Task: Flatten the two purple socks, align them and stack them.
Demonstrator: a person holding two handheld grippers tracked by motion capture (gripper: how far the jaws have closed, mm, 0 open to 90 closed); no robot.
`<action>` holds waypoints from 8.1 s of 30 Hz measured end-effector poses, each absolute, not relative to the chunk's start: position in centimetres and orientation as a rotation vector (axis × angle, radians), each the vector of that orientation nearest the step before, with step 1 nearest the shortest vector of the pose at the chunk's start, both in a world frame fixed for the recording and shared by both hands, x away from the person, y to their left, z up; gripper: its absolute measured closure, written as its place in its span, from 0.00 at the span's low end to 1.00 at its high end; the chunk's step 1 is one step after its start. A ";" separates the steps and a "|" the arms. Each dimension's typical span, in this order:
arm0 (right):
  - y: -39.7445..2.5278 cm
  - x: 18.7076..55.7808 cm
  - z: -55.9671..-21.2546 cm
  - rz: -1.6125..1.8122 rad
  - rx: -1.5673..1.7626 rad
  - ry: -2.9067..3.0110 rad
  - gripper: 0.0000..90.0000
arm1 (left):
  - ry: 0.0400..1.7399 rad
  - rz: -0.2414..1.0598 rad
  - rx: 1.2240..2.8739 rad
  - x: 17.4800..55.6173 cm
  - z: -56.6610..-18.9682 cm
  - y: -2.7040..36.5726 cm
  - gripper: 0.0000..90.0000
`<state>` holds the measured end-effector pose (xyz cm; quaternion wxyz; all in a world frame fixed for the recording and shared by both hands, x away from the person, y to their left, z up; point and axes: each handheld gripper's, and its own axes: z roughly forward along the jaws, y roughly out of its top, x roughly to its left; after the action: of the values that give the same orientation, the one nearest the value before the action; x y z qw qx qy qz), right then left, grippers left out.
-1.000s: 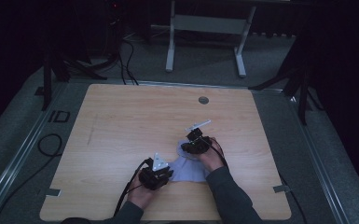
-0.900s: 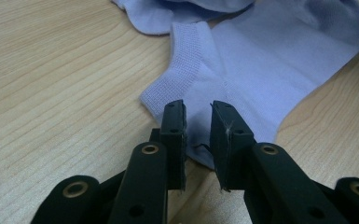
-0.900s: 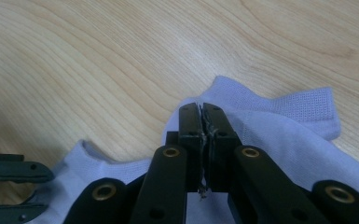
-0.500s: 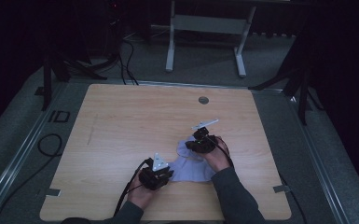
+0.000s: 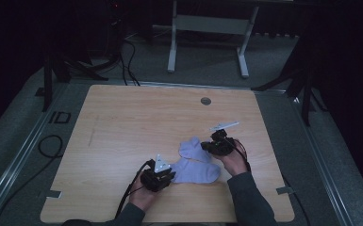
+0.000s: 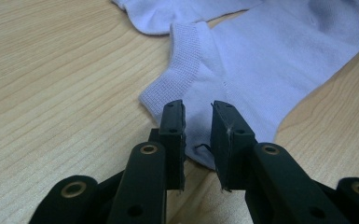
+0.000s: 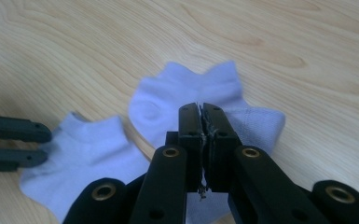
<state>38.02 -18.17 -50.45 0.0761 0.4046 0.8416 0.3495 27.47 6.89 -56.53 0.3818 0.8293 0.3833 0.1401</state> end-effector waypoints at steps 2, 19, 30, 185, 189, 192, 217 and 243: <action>-18.7 38.0 -50.7 1.042 1.229 2.517 0.97 | 0.978 0.357 2.116 27.5 -56.5 6.9 0.83; -23.9 37.5 -51.2 1.016 1.343 2.432 0.97 | 0.975 0.355 2.120 27.5 -56.5 7.0 0.83; -26.6 36.9 -52.6 0.793 1.364 2.359 0.88 | 0.977 0.354 2.118 27.5 -56.5 6.9 0.83; -18.0 32.2 -51.0 1.411 0.972 2.495 0.95 | 0.978 0.352 2.105 27.3 -56.0 6.9 0.78; -17.9 32.2 -51.2 1.411 0.967 2.503 0.95 | 0.945 0.334 2.055 27.2 -54.8 7.0 0.78; -17.7 32.2 -51.5 1.407 0.968 2.510 0.95 | 0.917 0.316 2.019 27.1 -54.1 6.9 0.77; -16.9 32.0 -51.8 1.394 0.924 2.551 0.91 | 0.878 0.322 2.038 27.5 -53.4 5.4 0.99; -22.1 30.1 -52.9 1.060 1.055 2.481 0.91 | 0.908 0.314 2.050 27.5 -53.8 5.9 0.99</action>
<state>30.11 -22.10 -52.94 0.1218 0.3615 0.8500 0.3632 27.51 5.87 -53.85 0.4248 0.8197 0.3631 0.1256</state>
